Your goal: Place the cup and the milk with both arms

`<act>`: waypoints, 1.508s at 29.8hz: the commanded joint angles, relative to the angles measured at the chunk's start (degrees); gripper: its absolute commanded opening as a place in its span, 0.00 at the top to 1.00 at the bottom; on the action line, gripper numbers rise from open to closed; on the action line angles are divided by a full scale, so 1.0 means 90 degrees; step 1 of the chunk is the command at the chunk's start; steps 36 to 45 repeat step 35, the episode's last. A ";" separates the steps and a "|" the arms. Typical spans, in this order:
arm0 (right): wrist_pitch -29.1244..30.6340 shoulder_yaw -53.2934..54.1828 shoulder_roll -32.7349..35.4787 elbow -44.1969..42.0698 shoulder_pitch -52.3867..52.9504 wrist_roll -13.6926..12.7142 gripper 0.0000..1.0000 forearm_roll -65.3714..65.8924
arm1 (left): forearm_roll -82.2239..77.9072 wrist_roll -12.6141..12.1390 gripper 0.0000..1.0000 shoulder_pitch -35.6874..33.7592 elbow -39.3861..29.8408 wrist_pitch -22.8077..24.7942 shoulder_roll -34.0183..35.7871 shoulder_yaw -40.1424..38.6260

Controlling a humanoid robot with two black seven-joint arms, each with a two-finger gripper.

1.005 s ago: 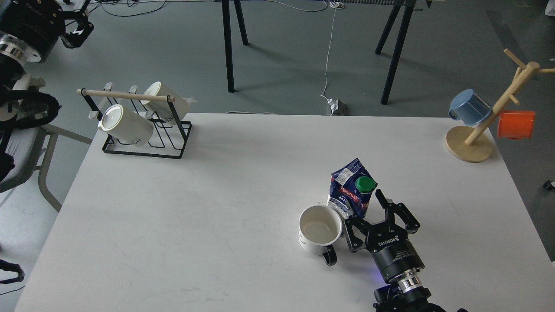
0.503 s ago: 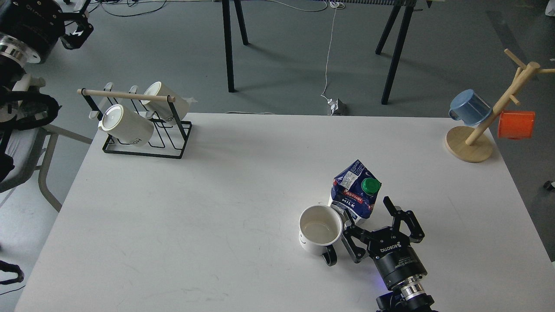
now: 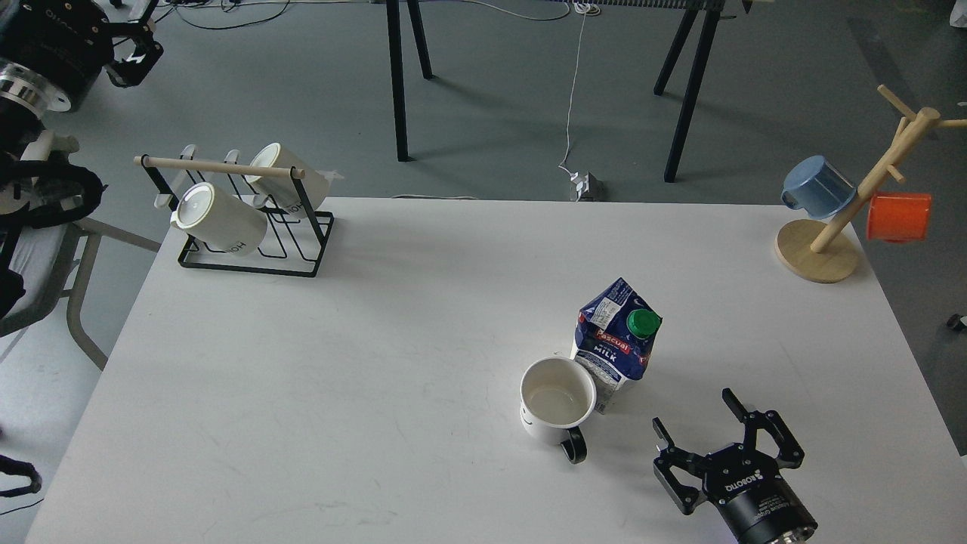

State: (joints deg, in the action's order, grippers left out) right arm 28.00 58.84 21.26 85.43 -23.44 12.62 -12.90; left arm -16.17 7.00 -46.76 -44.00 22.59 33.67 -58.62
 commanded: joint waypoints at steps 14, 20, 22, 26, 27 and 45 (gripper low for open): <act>0.0000 0.1910 0.2452 -0.0973 0.2717 0.0043 0.02 0.0008 | 0.0780 -0.0026 0.00 0.0098 0.0112 0.0058 -0.0381 -0.0069; 0.0000 0.1364 0.2316 -0.2945 0.5042 0.0033 0.01 0.0105 | 0.0957 -0.0036 0.00 0.0098 0.0269 0.0068 -0.0830 -0.0098; 0.0000 0.0935 0.2063 -0.3610 0.5832 0.0033 0.01 0.0290 | 0.0957 -0.0036 0.00 0.0108 0.0337 0.0068 -0.0938 -0.0098; 0.0000 0.0192 0.1721 -0.4987 0.7064 0.0033 0.01 0.0418 | 0.1249 -0.0036 0.00 0.0117 0.0542 0.0078 -0.1016 -0.0098; 0.0000 0.0084 0.1633 -0.5222 0.7241 0.0043 0.01 0.0418 | 0.1366 -0.0036 0.00 0.0117 0.0581 0.0087 -0.1016 -0.0098; 0.0000 -0.0112 0.1212 -0.5625 0.7653 0.0043 0.01 0.0418 | 0.1572 -0.0036 0.00 0.0108 0.0601 0.0078 -0.0977 -0.0039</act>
